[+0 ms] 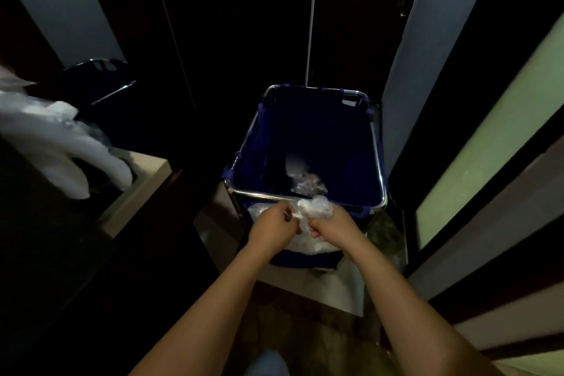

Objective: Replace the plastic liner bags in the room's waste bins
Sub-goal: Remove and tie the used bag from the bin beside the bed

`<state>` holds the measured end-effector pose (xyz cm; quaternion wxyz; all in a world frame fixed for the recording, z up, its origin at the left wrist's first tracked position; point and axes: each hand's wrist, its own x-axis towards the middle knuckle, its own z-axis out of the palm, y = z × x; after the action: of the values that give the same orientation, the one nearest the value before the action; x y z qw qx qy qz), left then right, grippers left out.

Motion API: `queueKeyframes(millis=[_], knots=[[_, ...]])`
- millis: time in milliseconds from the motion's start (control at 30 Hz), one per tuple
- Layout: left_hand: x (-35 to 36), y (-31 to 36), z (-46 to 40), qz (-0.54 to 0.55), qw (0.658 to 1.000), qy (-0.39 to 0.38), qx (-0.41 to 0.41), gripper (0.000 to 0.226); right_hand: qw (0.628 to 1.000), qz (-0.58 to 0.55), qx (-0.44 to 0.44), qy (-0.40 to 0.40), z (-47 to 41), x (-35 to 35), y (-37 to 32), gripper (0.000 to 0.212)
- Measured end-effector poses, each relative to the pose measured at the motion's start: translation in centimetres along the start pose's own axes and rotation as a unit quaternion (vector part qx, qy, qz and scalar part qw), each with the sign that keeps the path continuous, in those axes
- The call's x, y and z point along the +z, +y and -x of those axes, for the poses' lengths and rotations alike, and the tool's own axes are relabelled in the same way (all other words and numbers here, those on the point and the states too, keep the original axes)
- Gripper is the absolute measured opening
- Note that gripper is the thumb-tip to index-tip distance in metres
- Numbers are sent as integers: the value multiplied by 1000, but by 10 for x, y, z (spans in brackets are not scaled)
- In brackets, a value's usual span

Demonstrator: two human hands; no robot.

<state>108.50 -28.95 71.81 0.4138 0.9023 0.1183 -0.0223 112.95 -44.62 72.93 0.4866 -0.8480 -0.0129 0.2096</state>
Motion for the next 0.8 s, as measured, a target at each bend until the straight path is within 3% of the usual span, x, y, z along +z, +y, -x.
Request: queueKeyframes(millis=[467,800], knots=[[35,3,-229,44,992,-119,-29,13,996,-23,89,10,-201,-45,-6,29],[50,1,-341,74,976,-197,-60,13,981,-117,151,38,-295,-61,-13,36]])
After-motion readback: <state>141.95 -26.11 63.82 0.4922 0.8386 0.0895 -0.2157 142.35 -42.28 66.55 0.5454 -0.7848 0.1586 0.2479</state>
